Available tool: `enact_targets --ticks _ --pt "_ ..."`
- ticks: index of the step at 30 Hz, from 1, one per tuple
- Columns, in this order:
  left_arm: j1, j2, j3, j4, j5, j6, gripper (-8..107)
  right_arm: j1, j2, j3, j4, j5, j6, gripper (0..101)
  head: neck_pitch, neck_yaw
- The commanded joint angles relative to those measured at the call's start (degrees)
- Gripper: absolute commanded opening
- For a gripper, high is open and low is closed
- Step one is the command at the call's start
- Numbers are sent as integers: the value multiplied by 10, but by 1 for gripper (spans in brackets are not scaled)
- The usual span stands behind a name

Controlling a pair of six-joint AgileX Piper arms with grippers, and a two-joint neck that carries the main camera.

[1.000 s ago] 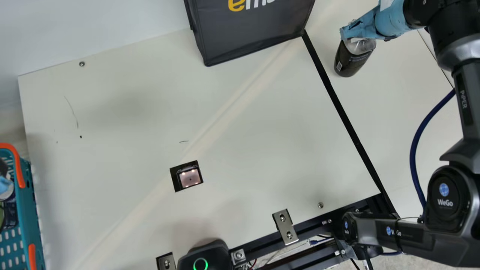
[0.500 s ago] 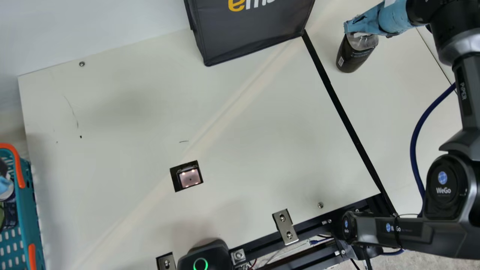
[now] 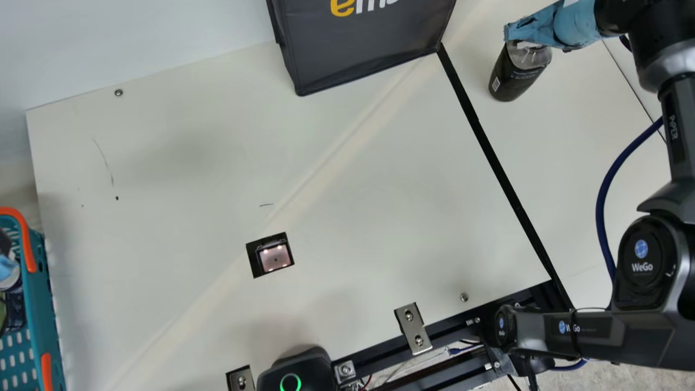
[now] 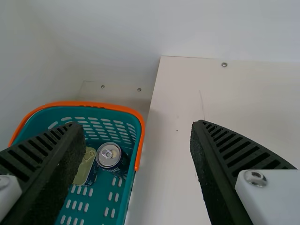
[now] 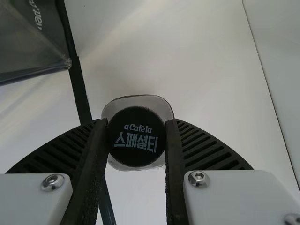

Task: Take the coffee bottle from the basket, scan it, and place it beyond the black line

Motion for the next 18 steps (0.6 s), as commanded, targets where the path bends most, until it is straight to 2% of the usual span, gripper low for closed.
enact_targets --ticks 1,14,18 --pt "0 0 0 0 0 0 90 -2 1 1 2 -1 0 0 -15 0" --pt "0 0 0 0 0 0 90 -13 5 2 19 -8 2 0 -15 0" --pt "0 0 0 0 0 0 90 -14 5 5 21 -8 2 13 -15 0"
